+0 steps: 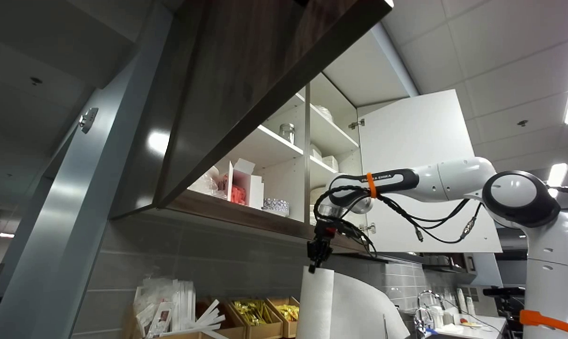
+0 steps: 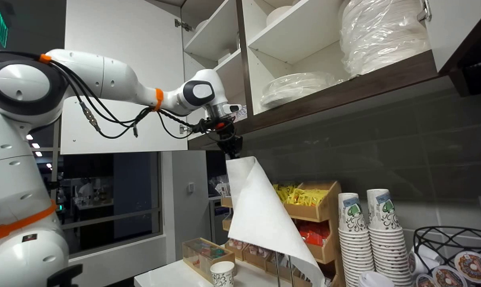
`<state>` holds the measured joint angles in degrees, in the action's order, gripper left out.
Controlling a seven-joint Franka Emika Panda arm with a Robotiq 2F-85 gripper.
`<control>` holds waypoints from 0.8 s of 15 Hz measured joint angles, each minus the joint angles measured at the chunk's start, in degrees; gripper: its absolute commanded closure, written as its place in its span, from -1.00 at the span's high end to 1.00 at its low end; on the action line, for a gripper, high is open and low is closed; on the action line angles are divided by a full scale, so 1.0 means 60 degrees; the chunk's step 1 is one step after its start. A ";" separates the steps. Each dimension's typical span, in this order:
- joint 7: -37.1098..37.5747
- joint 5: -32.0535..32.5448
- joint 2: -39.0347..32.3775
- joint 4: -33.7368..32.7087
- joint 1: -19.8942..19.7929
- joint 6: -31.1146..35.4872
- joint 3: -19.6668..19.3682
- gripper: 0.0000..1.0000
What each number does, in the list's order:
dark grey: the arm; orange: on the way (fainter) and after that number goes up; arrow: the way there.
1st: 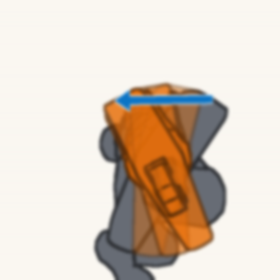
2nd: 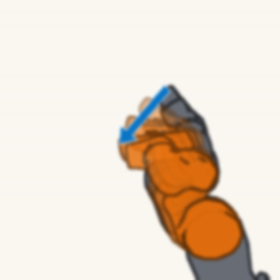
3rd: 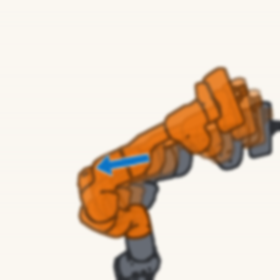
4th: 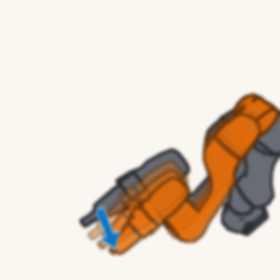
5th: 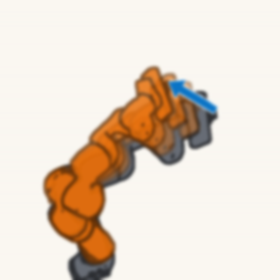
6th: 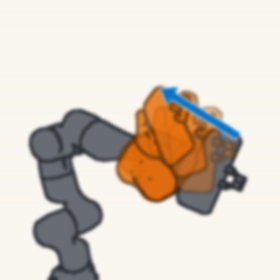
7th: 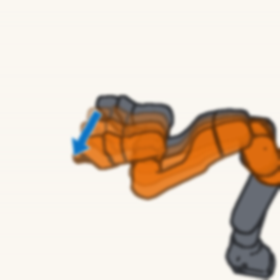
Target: Remove the paper towel from the paper towel holder and put it on the counter
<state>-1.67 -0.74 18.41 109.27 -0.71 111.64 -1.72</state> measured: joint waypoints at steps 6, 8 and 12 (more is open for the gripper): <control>0.0000 -0.0015 0.0066 0.1386 0.0001 0.1532 0.0005 -0.90; 0.0000 -0.0009 0.0129 0.1812 -0.0004 0.1911 0.0005 -0.90; 0.0000 0.0016 0.0210 0.2733 -0.0088 0.2820 -0.0028 -0.90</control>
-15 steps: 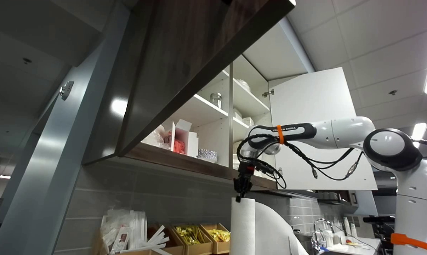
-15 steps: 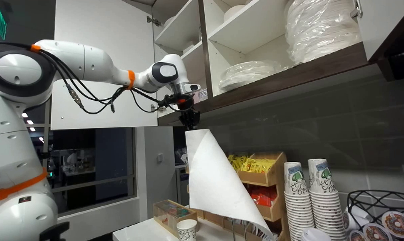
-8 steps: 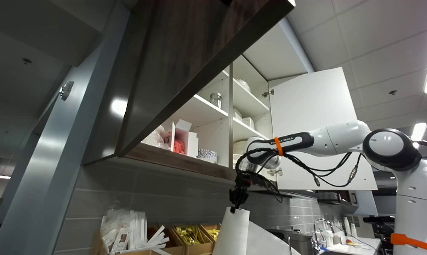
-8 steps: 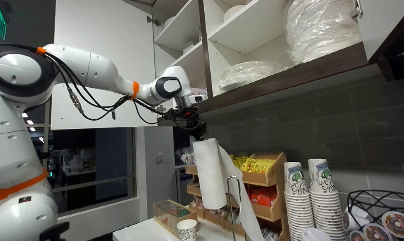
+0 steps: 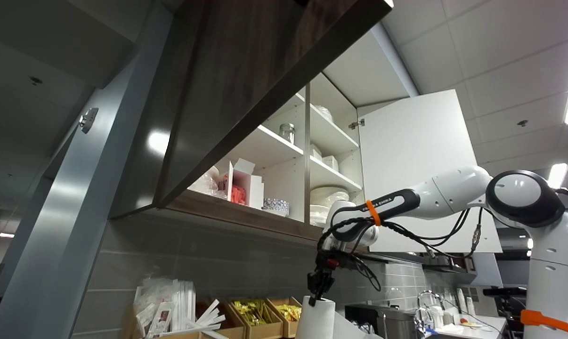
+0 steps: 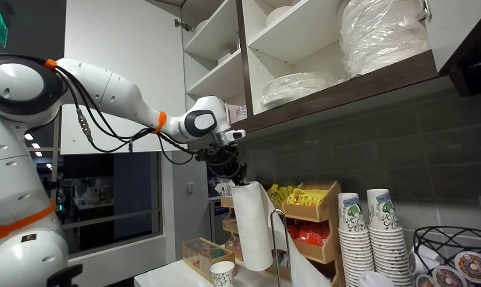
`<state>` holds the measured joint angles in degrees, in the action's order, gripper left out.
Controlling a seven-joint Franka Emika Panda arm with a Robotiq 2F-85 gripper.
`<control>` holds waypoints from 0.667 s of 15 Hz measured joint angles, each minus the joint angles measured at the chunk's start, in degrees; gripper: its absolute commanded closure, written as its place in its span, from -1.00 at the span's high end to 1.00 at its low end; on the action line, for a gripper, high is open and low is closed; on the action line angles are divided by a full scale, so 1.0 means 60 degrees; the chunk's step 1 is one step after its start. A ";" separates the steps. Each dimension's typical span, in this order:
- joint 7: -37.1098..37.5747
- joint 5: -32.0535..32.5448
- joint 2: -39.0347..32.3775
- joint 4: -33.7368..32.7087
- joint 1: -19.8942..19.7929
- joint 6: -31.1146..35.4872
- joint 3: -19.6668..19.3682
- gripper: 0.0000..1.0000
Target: Remove the paper towel from the paper towel holder and put it on the counter
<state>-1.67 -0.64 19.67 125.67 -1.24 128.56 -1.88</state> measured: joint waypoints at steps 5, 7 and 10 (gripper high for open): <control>0.0015 0.0000 -0.0009 0.1082 -0.0092 0.0726 -0.0076 -0.90; 0.0033 0.0000 -0.0012 0.1475 -0.0127 0.1148 -0.0077 -0.90; 0.0099 0.0000 -0.0020 0.1974 -0.0161 0.1870 -0.0077 -0.90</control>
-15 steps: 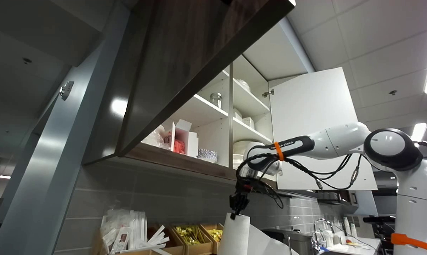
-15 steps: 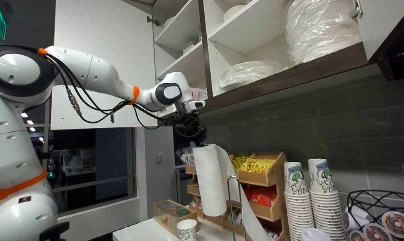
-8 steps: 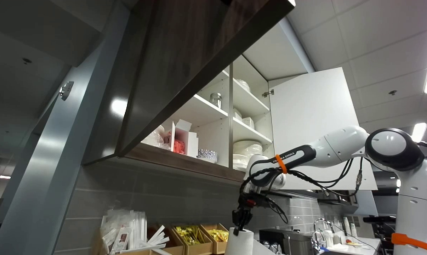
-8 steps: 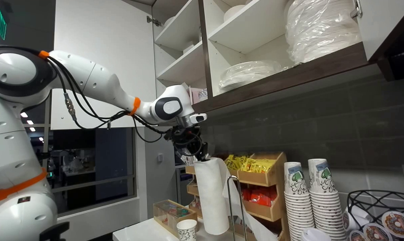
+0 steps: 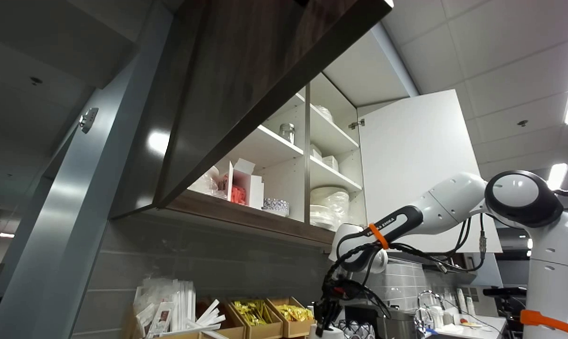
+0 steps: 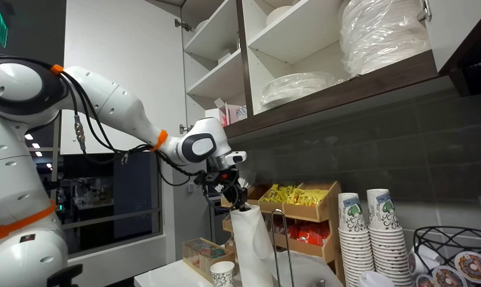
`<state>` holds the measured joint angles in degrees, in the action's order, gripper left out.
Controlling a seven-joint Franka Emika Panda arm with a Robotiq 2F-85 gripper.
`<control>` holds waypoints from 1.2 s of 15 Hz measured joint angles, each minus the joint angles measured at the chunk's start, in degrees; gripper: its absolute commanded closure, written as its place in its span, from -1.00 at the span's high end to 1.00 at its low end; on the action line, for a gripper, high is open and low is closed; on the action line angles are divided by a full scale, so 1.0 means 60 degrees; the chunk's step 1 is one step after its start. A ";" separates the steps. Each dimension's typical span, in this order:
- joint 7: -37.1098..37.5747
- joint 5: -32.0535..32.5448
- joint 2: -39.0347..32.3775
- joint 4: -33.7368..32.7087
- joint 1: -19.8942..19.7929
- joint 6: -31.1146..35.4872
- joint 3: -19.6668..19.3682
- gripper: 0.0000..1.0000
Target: Remove the paper towel from the paper towel holder and put it on the counter
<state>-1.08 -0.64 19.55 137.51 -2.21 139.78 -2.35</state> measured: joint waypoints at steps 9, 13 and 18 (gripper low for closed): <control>0.0195 0.0009 -0.0060 0.0640 -0.0107 0.0461 0.0002 -0.05; 0.0462 0.0073 -0.0074 0.0649 -0.0133 0.0488 0.0029 0.50; 0.0934 0.0242 0.0126 0.0546 -0.0227 0.0488 0.0148 1.00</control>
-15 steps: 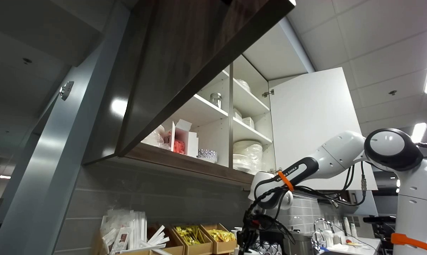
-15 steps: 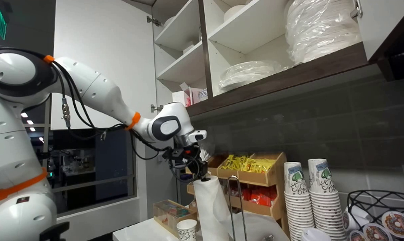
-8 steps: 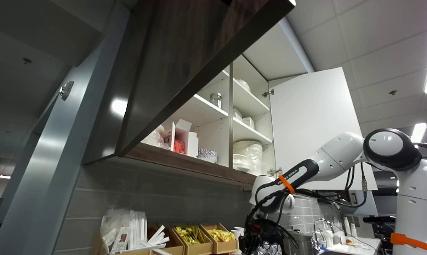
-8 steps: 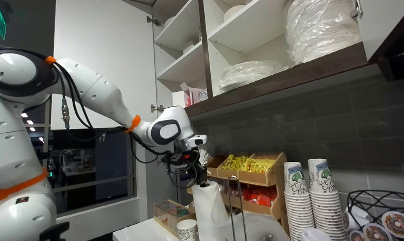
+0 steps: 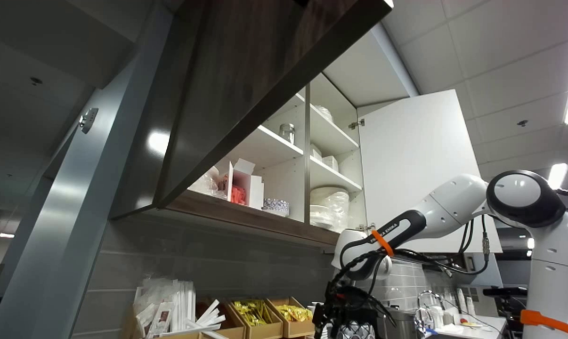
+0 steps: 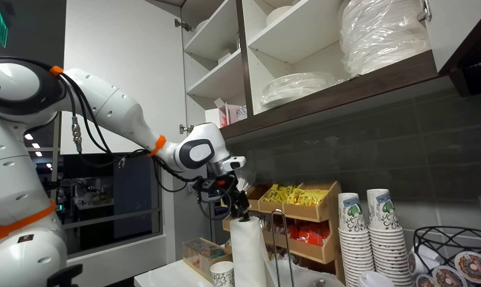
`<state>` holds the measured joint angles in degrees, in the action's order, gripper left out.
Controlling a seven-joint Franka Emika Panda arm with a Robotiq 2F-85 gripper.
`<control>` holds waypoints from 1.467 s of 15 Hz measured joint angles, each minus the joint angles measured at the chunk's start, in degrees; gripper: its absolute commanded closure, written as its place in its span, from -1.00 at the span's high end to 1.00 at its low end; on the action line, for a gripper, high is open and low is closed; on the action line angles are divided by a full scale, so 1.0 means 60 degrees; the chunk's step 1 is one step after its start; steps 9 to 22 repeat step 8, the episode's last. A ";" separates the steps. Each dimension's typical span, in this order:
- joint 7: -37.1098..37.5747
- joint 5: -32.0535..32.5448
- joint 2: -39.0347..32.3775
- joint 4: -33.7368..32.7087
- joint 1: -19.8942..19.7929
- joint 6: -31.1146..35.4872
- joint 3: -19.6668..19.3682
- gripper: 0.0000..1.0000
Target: Remove the paper towel from the paper towel holder and put it on the counter
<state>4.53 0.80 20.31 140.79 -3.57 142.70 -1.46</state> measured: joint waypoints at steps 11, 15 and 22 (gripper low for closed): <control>0.0799 0.0858 0.1393 -0.0305 -0.0573 -0.0897 0.0295 1.00; 0.0799 0.0858 0.1393 -0.0305 -0.0573 -0.0897 0.0295 1.00; 0.0799 0.0858 0.1393 -0.0305 -0.0573 -0.0897 0.0295 1.00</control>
